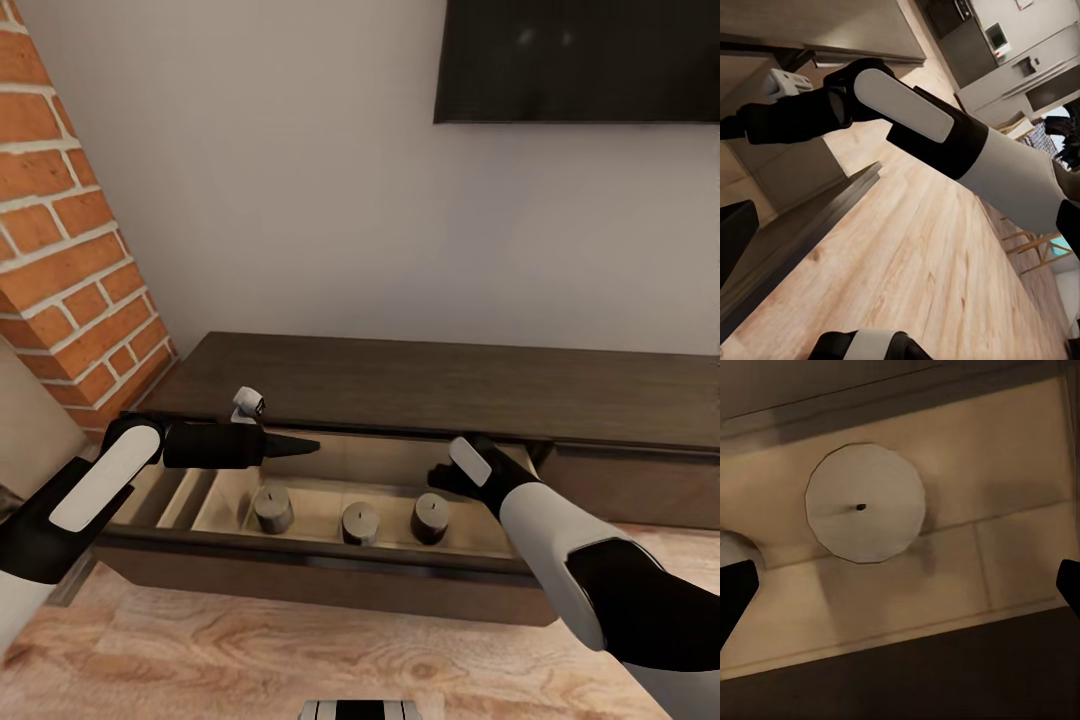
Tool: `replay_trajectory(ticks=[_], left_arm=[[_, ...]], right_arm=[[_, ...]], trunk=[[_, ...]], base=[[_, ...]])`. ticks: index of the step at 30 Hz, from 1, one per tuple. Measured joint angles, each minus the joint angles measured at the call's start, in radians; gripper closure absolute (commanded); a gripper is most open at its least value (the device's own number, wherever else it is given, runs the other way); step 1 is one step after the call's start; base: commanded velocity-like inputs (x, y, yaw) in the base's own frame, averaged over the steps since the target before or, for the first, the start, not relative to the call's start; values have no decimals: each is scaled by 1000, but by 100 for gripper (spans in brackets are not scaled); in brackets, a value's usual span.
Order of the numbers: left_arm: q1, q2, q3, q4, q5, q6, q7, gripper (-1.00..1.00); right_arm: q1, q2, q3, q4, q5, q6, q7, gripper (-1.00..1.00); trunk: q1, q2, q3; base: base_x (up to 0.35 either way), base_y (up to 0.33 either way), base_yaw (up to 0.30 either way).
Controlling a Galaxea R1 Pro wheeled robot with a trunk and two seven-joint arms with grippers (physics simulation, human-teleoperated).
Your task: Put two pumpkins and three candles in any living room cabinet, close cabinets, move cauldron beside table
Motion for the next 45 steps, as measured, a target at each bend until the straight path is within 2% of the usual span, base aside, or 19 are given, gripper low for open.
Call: replay_trajectory(ticks=[7,18,41,45], left_arm=[[0,-1,1,8,1,0,1,-100],[0,-1,1,11,1,0,2,-100],[0,-3,-1,11,-2,0,6,-100],[0,-4,-1,11,-2,0,7,-100]], right_arm=[[0,1,0,44,-2,7,0,-100],[0,-5,-14,76,-13,71,0,-100],[0,-7,-13,79,-14,75,1,-100],[0,-6,-11,79,-13,74,1,-100]], trunk=[[-3,2,27],[-8,4,70],[-18,10,159],[-32,33,172]], base=[[-69,0,0],[-43,0,0],[-37,0,0],[-3,0,0]])
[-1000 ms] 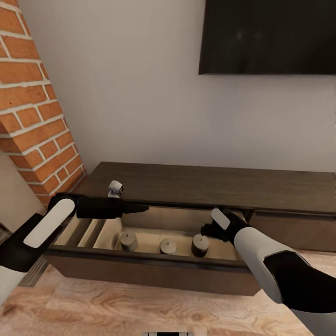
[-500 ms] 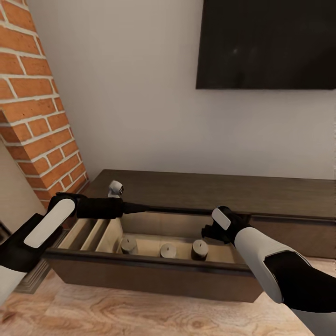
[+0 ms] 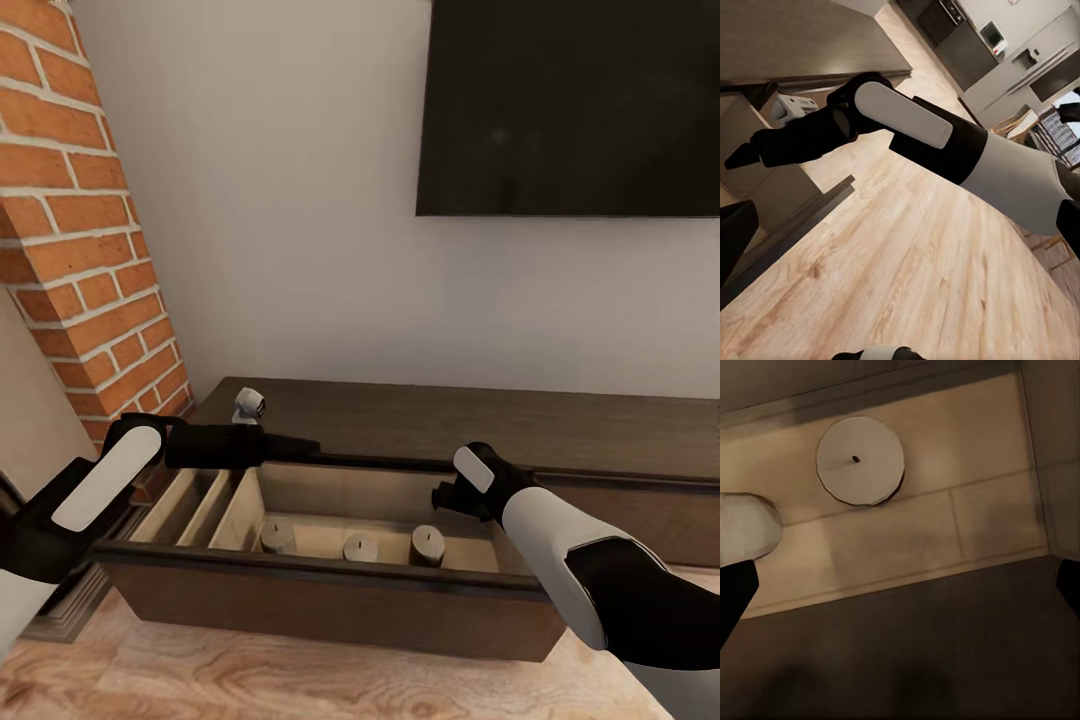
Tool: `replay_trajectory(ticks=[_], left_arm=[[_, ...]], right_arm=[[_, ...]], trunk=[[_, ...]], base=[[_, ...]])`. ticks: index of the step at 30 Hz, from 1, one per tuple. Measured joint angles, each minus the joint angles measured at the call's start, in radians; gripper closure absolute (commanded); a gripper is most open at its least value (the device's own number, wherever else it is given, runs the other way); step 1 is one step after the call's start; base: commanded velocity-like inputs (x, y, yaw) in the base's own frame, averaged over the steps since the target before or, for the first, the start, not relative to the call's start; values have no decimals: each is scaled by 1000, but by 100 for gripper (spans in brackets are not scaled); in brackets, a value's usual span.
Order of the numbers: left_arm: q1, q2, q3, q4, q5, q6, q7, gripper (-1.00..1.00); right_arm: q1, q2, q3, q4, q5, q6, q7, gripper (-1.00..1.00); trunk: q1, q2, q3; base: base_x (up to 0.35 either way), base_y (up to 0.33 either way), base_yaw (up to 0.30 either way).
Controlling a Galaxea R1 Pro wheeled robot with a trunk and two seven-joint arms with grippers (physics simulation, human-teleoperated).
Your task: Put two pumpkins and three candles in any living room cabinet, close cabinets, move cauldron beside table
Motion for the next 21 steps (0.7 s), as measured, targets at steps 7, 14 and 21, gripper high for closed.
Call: replay_trajectory(ticks=[7,14,21], left_arm=[[0,0,-1,0,0,0,1,-100],[0,0,-1,0,0,0,2,-100],[0,0,-1,0,-1,0,2,-100]], right_arm=[[0,-1,1,-1,-1,-3,0,-100],[0,0,2,-1,-1,-4,0,-100],[0,4,5,-1,6,-8,0,-100]], trunk=[[-26,49,22],[-54,98,44],[-80,147,66]], base=[[-112,0,0],[-98,0,0],[-172,0,0]])
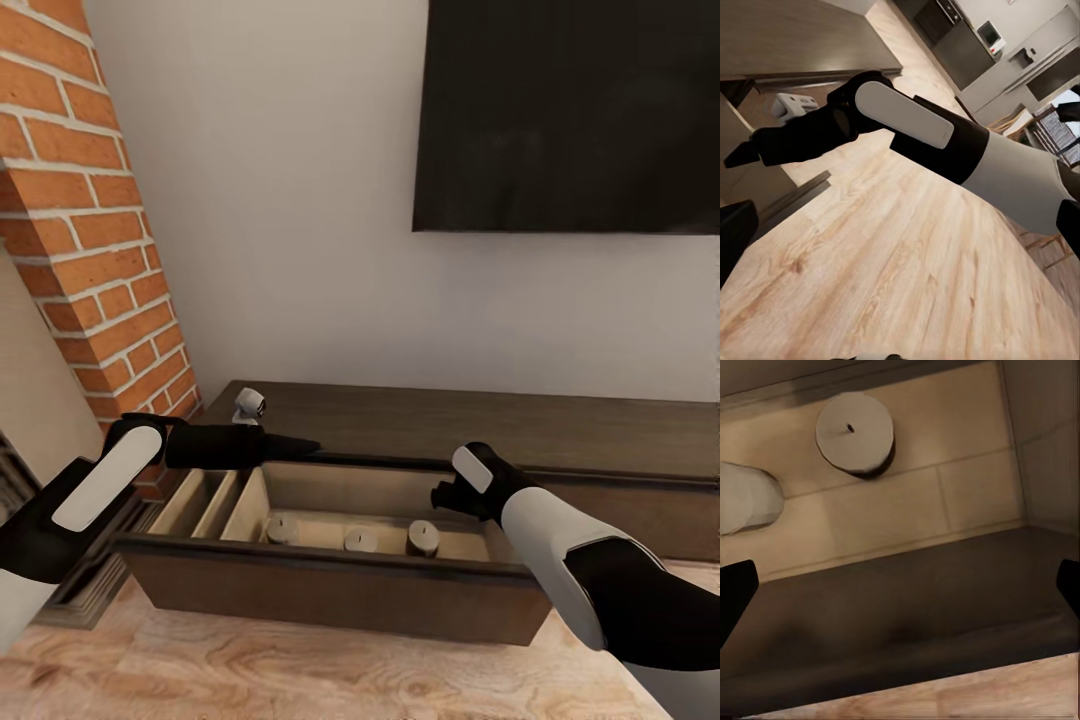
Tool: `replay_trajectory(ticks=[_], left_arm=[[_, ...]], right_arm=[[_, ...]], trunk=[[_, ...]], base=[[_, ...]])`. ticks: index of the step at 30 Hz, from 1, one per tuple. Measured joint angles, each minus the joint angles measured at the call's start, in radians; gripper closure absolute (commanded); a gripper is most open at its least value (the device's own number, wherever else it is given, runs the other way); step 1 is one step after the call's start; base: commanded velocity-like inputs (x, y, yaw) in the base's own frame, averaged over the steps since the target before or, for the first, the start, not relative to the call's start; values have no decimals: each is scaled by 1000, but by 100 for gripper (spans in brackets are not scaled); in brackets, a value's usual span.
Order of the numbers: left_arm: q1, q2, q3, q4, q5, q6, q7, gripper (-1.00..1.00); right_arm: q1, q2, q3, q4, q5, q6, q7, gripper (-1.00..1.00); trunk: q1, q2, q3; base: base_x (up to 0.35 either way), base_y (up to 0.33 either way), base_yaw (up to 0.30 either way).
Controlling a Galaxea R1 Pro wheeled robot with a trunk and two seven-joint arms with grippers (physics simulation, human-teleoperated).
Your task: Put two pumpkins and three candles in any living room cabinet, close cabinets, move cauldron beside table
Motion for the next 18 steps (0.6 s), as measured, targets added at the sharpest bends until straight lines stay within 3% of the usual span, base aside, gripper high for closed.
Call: replay_trajectory(ticks=[18], left_arm=[[0,0,0,0,1,0,1,-100]], right_arm=[[2,1,2,-13,5,-3,0,-100]], trunk=[[-69,126,56]], base=[[-20,0,0]])
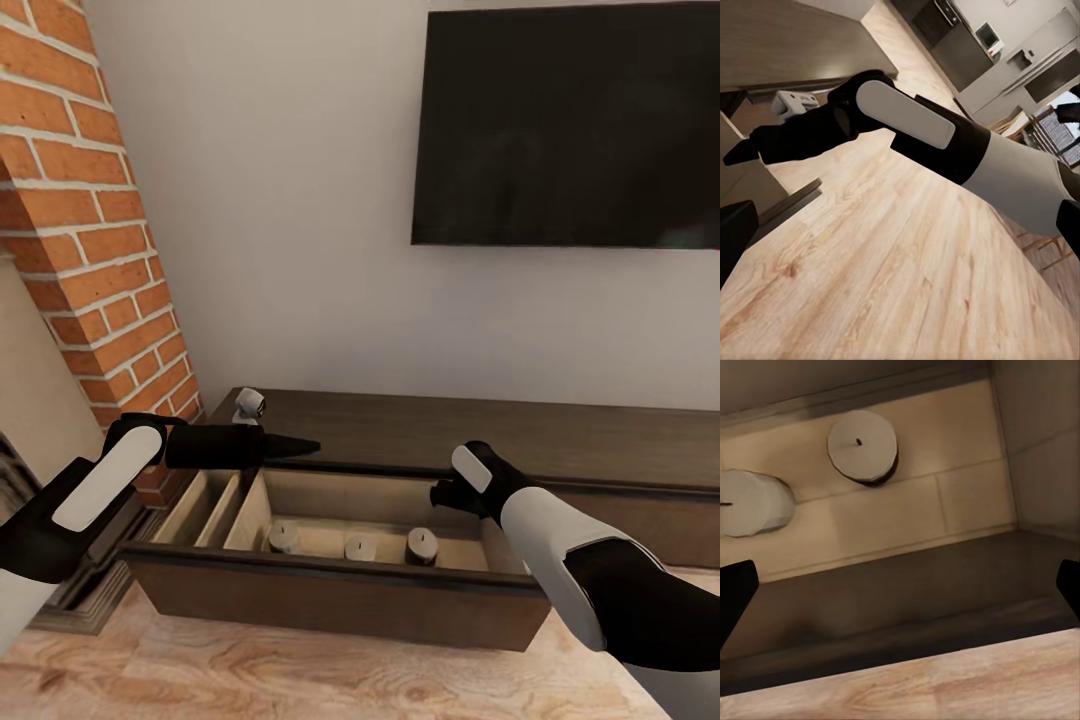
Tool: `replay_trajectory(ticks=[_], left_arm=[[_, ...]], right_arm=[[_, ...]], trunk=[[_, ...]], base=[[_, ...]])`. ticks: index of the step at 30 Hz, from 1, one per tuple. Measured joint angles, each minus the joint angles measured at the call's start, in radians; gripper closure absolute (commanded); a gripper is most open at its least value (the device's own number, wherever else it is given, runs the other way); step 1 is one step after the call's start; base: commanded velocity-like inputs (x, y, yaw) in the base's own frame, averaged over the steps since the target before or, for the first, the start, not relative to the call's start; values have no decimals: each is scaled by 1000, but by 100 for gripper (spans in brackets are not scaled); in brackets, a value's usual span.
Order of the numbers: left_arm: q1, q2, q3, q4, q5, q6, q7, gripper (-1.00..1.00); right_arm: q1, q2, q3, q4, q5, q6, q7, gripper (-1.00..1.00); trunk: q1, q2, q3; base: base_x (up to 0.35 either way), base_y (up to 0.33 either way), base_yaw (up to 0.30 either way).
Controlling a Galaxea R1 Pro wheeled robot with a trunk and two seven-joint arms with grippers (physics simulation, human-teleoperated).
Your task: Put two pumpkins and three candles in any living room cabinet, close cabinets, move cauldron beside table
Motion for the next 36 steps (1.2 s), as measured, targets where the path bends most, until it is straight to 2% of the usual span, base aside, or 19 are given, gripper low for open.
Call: replay_trajectory(ticks=[18,36], left_arm=[[0,0,0,0,0,0,0,-100],[-1,-1,-4,3,-1,0,5,-100]], right_arm=[[0,1,2,-2,-1,-13,0,-100],[9,8,3,-1,0,-15,0,-100]], trunk=[[-69,126,56],[-137,252,113]], base=[[-105,15,0],[-309,0,0]])
